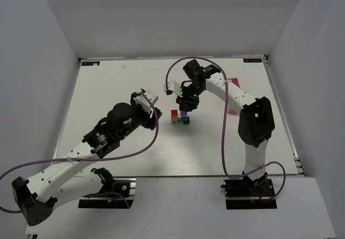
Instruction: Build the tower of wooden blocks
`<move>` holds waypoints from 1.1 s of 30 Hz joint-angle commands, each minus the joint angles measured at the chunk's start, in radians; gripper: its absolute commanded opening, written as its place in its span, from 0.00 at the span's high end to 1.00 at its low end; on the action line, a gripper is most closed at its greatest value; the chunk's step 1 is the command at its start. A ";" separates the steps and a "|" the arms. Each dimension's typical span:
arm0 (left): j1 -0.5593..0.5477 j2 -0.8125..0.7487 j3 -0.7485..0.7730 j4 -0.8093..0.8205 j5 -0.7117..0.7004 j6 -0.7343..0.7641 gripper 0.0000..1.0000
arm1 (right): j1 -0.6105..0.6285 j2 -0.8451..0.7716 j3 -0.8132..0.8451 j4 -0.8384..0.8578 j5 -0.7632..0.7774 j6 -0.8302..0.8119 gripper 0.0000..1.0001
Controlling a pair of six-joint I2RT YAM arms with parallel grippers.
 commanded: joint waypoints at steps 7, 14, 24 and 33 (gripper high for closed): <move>0.003 -0.038 -0.017 0.011 0.007 0.006 0.23 | 0.028 0.019 0.048 -0.057 0.024 -0.002 0.92; 0.003 -0.038 -0.017 0.011 0.007 0.006 0.23 | 0.047 0.051 0.067 -0.069 0.041 -0.005 0.89; 0.003 -0.038 -0.017 0.011 0.007 0.006 0.23 | 0.047 0.058 0.067 -0.072 0.053 -0.006 0.87; 0.003 -0.038 -0.017 0.011 0.007 0.015 0.23 | 0.048 0.065 0.057 -0.072 0.062 -0.013 0.86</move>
